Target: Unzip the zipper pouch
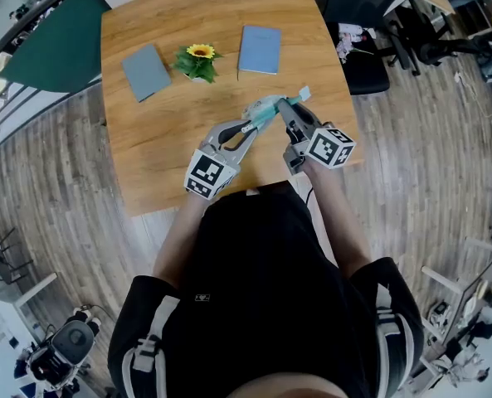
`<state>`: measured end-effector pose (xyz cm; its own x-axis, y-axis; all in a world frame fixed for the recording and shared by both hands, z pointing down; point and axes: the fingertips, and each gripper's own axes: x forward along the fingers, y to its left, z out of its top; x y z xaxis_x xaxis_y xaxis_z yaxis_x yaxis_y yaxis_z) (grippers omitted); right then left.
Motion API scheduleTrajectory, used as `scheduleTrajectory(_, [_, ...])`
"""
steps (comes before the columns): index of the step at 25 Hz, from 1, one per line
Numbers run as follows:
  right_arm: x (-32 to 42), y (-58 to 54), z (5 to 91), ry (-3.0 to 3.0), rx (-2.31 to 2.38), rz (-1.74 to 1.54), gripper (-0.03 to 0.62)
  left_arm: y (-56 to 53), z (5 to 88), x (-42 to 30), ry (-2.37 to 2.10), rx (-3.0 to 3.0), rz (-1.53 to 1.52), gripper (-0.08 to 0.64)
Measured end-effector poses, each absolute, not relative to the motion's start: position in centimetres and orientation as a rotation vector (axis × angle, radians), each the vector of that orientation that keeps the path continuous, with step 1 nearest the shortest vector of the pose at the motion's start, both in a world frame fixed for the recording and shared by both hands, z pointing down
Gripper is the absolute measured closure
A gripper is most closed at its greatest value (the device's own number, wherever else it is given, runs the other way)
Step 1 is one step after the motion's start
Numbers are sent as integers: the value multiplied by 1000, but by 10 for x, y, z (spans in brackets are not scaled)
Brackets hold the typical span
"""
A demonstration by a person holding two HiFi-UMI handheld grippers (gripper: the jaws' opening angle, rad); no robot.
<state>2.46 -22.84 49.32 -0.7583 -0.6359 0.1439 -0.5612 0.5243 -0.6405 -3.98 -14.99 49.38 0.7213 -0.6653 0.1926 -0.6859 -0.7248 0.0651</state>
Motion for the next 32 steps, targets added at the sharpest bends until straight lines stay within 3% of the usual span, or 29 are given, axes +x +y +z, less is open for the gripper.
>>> scheduleTrajectory(5, [20,-227,498,2725,-1068,-999,508,-148,491,-46,-1140,2791,285,499])
scheduleTrajectory(10, [20,-223,516,2794,-1143,-1003,412,-147,497,-54,-1206,2775,381,502])
scheduleTrajectory(18, [35,-210,534,2769,-1302,-1021,325,-139,504,-58,-1215,2735,402,503])
scheduleTrajectory(25, [54,-204,524,2812,-1462,-836,325,-142,507,-65,-1257,2698,411,502])
scheduleTrajectory(32, [2,-161,499,3168,-1144,-508,472,-138,519,-58,-1265,2711,516,502])
